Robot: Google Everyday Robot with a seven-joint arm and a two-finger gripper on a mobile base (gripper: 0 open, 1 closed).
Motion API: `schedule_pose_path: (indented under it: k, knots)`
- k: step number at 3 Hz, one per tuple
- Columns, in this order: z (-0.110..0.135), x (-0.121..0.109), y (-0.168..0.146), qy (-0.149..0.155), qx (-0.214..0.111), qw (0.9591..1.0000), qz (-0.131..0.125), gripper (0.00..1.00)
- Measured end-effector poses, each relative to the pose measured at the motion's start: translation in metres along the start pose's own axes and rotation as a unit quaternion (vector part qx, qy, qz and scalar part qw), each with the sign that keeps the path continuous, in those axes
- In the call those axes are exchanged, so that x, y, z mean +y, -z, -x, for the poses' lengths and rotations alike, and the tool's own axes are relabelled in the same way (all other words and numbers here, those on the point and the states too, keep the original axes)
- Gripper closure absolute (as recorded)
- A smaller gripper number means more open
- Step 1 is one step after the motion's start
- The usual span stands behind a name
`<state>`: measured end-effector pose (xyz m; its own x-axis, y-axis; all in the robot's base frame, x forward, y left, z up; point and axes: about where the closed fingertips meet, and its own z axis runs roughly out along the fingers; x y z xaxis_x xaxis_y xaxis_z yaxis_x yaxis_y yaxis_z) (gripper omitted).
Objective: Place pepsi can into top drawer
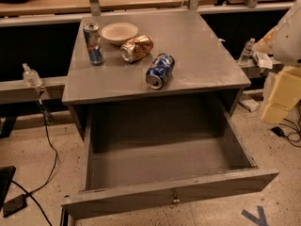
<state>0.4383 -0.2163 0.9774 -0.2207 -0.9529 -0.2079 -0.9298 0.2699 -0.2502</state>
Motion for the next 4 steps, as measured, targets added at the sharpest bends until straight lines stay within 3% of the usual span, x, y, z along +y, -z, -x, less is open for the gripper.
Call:
schedule_pose_path:
  k: [1,2,3,4]
  knots:
    - [0.000,0.000,0.000,0.000,0.000,1.0000,0.000,0.00]
    - [0.013,-0.010,-0.002,0.045,-0.011,0.9989,0.002,0.00]
    - [0.060,-0.049,-0.015,0.179,-0.020,0.9836,0.015,0.00]
    - [0.120,-0.093,-0.029,0.306,-0.018,0.9518,0.015,0.00]
